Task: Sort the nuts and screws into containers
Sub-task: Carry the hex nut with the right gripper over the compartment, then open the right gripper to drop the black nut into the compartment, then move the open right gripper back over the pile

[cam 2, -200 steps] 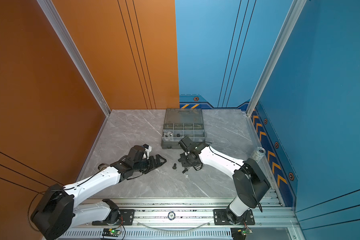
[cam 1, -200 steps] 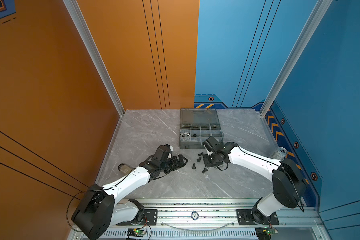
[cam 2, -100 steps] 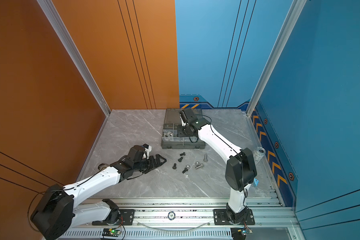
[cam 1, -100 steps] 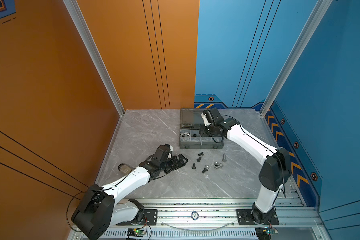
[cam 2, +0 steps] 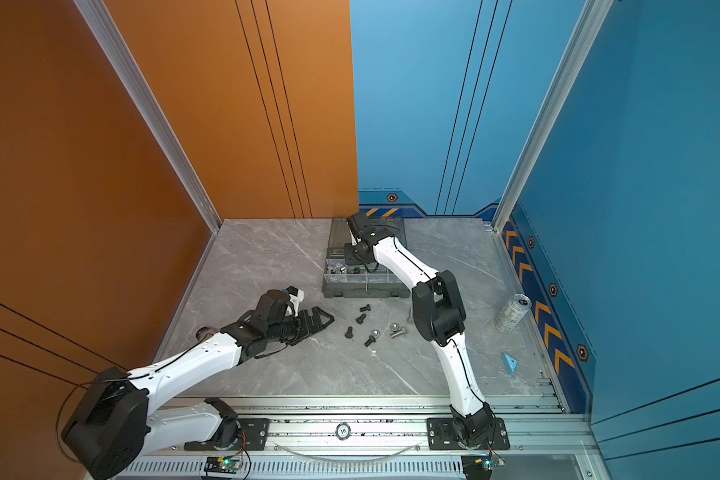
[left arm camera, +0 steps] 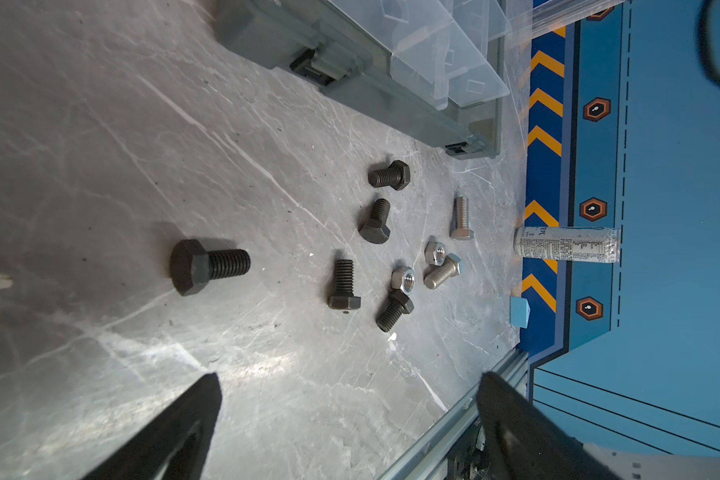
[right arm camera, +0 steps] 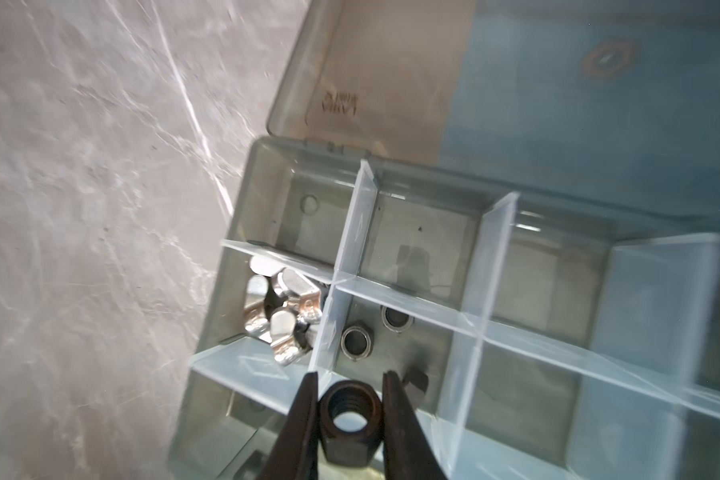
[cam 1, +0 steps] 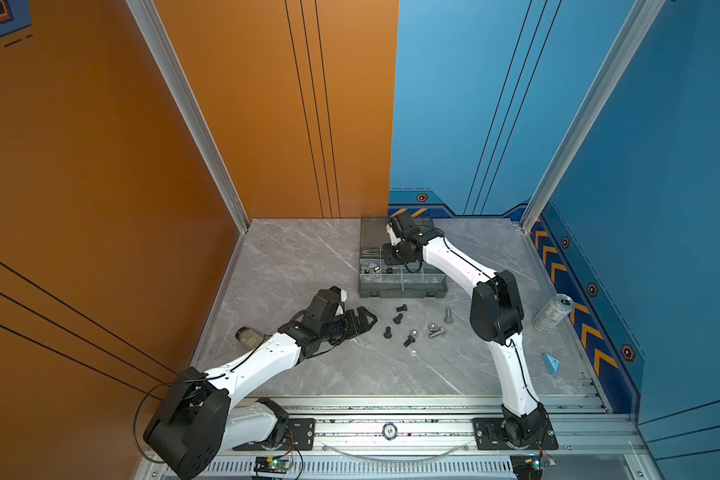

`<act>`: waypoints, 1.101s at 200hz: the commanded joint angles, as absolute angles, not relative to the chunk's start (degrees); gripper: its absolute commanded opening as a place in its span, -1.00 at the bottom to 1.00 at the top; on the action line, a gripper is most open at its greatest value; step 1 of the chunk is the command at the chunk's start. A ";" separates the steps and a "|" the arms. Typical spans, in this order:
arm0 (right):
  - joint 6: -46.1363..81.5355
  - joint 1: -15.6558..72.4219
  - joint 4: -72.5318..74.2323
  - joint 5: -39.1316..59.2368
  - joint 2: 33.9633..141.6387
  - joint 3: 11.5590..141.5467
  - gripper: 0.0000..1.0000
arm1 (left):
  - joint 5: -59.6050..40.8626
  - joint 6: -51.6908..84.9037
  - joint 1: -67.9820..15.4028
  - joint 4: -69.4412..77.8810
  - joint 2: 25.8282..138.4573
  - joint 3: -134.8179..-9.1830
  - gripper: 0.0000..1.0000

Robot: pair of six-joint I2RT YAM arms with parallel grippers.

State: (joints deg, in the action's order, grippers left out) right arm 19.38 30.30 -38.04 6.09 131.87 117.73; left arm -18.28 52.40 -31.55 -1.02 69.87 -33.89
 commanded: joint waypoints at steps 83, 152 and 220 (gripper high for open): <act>19.65 30.29 -39.46 7.82 133.33 117.45 -0.82 | -19.34 52.63 -30.98 -1.10 69.91 -33.49 0.95; 18.74 30.14 -40.34 7.26 129.93 115.49 -0.08 | -19.67 52.68 -30.98 -0.63 69.70 -33.01 0.95; 16.56 30.47 -40.21 5.27 112.73 99.52 -0.03 | -19.68 53.11 -31.02 -0.06 69.17 -32.69 0.95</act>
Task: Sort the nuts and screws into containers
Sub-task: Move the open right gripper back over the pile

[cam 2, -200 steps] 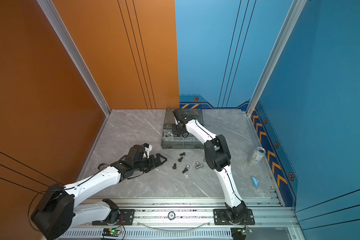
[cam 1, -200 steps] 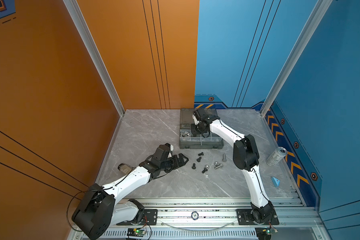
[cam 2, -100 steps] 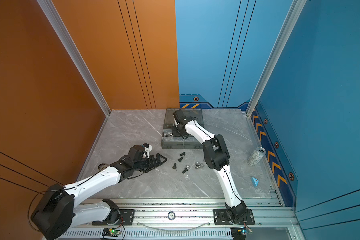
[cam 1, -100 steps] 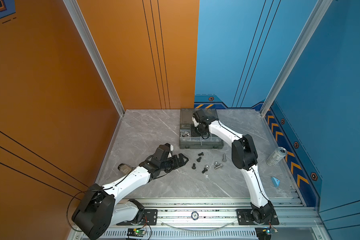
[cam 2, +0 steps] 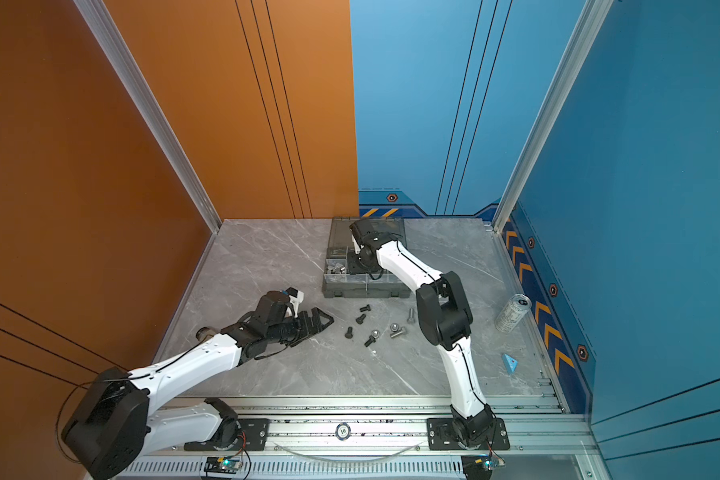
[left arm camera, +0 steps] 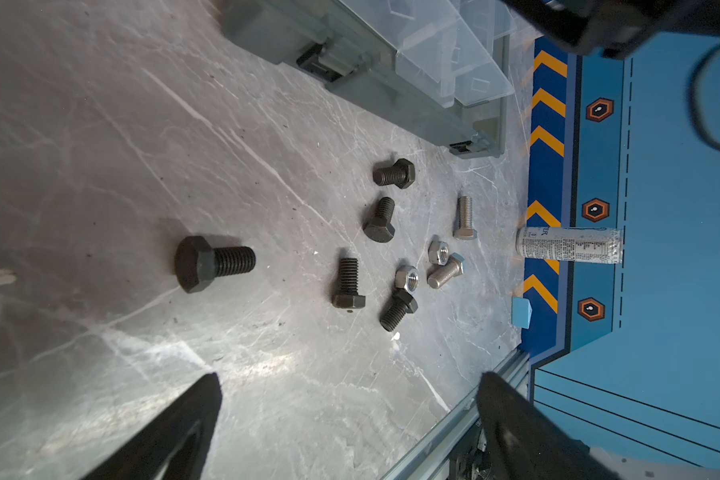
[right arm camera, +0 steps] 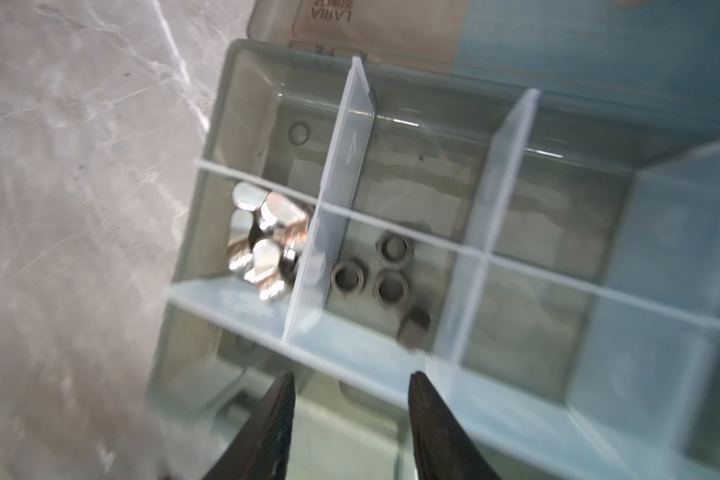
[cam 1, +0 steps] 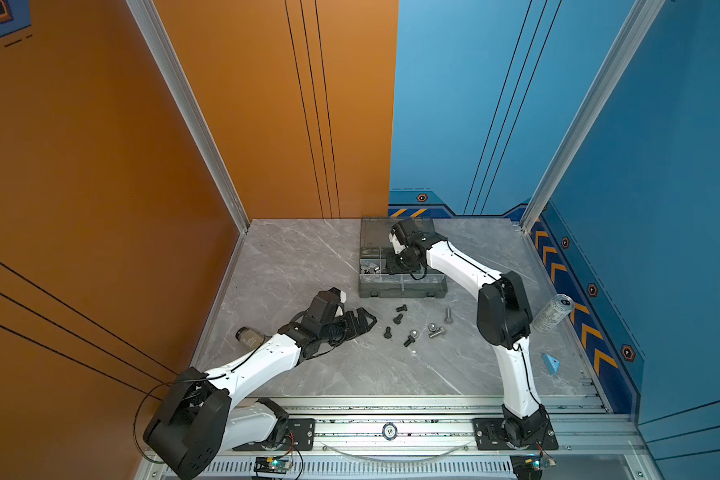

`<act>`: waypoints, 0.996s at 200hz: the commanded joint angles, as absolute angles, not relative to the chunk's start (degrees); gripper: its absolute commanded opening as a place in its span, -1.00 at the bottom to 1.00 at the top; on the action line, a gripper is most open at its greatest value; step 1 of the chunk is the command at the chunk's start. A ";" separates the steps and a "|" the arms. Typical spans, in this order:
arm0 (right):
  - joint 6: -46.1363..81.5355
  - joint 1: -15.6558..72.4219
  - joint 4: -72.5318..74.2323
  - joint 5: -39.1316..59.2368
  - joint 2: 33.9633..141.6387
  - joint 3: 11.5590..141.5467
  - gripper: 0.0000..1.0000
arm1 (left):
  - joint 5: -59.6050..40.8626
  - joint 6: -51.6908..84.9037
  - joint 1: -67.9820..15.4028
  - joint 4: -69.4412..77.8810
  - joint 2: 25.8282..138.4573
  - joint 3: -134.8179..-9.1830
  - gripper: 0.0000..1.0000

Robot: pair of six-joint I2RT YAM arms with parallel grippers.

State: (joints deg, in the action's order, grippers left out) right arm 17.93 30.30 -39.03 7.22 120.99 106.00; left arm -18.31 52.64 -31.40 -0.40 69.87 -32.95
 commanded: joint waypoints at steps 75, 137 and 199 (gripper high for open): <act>15.51 31.92 -41.55 1.38 95.98 76.71 -0.01 | -19.35 52.89 -31.29 -0.75 69.63 -33.71 0.95; 16.21 36.36 -42.51 -6.02 93.08 66.20 -0.01 | -19.68 52.56 -31.24 -1.15 70.11 -34.36 0.95; 18.81 39.73 -41.90 -7.34 92.45 61.71 0.00 | -19.45 52.91 -31.50 -0.78 70.10 -33.88 0.95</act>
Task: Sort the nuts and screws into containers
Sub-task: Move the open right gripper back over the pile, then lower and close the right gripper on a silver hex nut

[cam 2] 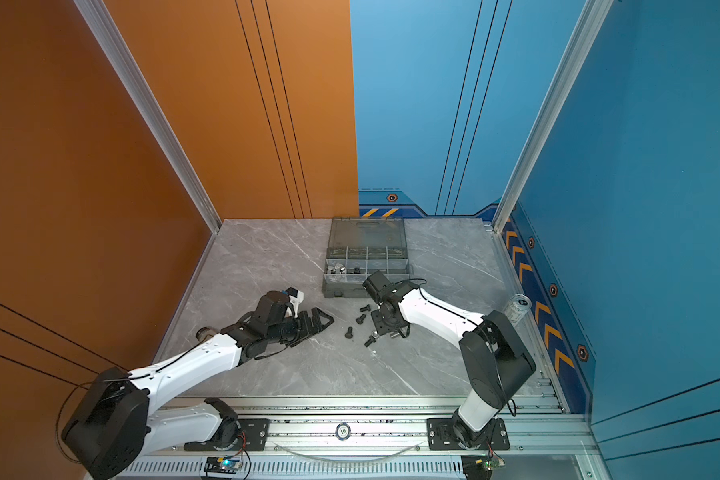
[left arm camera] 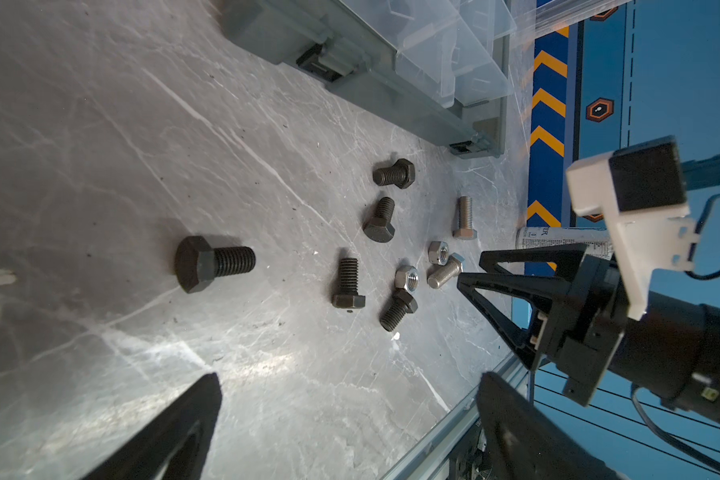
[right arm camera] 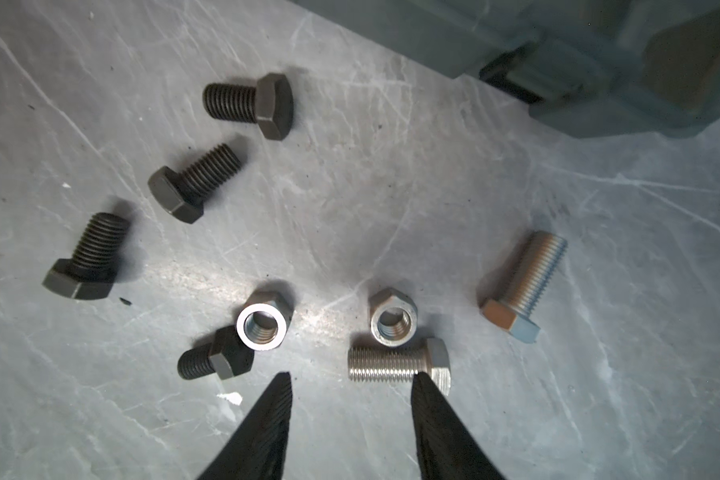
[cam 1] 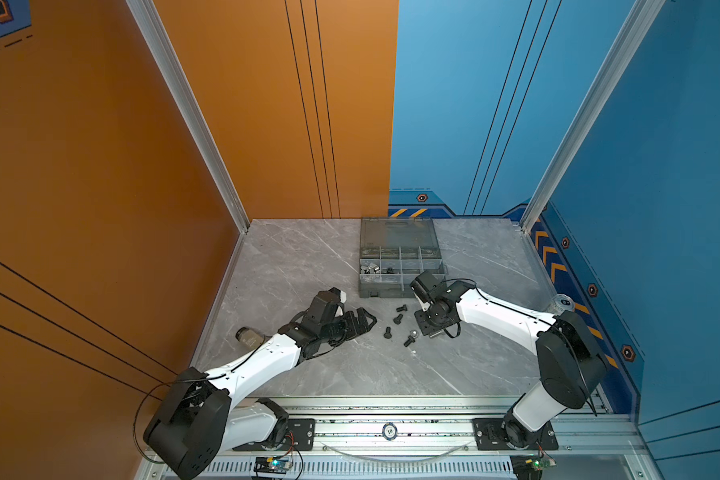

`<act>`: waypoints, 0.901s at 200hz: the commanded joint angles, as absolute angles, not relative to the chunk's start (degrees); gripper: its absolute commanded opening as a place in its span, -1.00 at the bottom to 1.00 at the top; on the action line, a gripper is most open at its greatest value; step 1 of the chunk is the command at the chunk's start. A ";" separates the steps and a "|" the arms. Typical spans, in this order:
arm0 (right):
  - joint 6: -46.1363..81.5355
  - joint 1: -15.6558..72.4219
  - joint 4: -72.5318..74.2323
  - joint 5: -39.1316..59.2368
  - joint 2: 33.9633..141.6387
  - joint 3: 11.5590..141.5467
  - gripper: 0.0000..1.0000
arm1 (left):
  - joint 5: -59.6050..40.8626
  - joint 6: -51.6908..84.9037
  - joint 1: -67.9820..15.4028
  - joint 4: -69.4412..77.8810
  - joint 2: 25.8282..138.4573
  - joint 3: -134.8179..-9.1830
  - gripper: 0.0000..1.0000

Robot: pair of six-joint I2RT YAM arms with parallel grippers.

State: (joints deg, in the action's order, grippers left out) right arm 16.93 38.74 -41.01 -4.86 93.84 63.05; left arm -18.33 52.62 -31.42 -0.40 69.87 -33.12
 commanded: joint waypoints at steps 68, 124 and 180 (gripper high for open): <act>21.17 43.63 -40.82 -7.75 94.10 60.64 0.02 | -19.54 52.71 -31.46 -0.99 69.86 -33.68 0.95; 22.32 45.70 -40.81 -8.20 95.30 60.11 0.03 | -19.29 52.82 -31.46 -1.42 68.91 -33.16 0.95; 22.59 46.88 -40.50 -8.09 97.82 60.87 0.03 | -18.98 52.82 -31.33 -1.73 68.38 -32.80 0.95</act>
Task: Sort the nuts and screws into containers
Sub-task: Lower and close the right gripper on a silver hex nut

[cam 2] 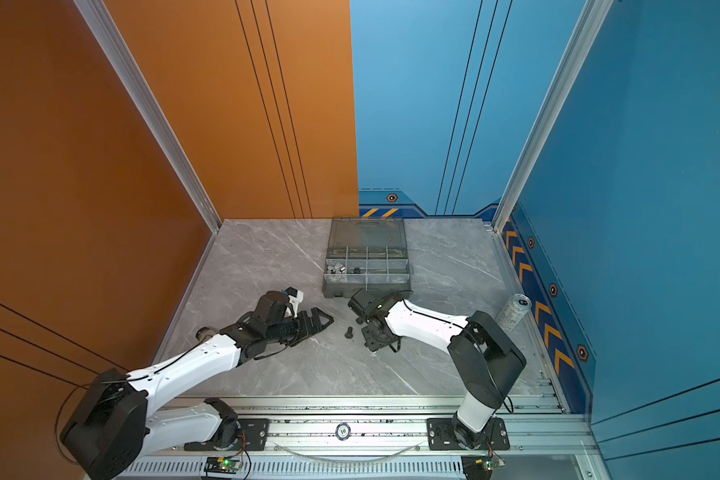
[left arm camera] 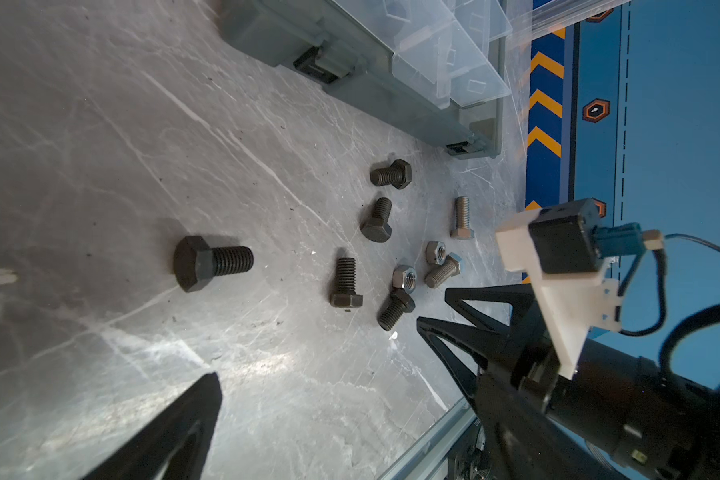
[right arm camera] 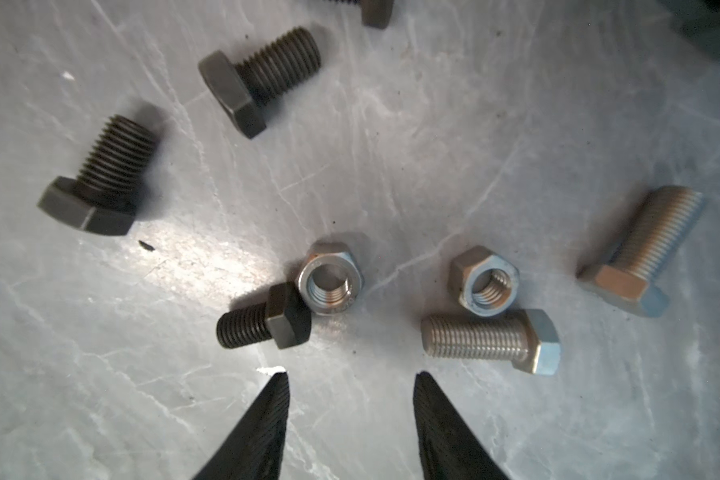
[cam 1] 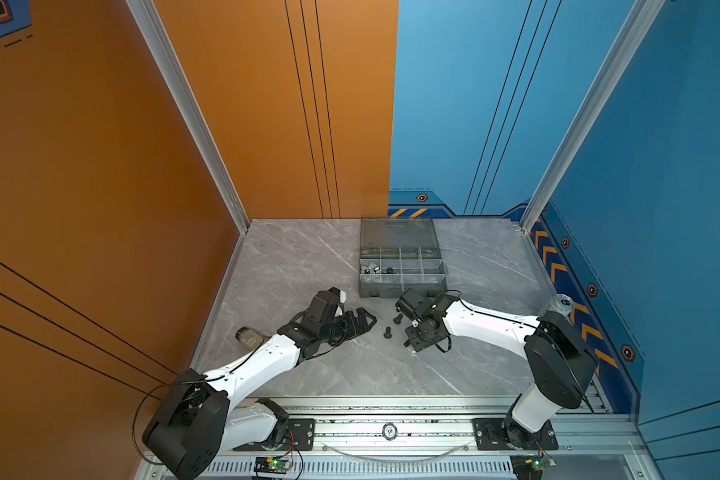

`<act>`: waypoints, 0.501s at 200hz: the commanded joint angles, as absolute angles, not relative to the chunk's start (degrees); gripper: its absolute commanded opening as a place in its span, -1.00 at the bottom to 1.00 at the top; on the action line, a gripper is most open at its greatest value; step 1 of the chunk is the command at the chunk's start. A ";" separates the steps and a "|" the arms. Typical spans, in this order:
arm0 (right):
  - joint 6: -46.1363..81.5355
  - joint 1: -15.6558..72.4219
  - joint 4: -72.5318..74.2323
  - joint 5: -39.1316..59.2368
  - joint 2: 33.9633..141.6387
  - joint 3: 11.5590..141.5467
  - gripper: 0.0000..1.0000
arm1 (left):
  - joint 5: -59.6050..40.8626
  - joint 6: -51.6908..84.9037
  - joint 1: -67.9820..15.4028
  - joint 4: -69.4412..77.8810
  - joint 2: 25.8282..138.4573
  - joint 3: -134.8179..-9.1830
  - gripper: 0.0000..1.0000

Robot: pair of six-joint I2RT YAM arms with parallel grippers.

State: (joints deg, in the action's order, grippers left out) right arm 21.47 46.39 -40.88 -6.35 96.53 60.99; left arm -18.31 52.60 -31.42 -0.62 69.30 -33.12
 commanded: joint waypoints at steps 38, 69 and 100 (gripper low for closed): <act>22.59 47.09 -39.47 -7.85 99.42 61.29 0.03 | -18.94 52.87 -31.38 -1.67 68.38 -32.70 0.95; 22.24 47.18 -39.19 -7.78 100.92 62.20 0.03 | -18.89 52.91 -31.42 -1.72 68.38 -32.61 0.95; 22.05 47.17 -38.94 -7.61 101.71 62.61 0.03 | -18.77 52.90 -31.29 -1.84 68.62 -32.74 0.95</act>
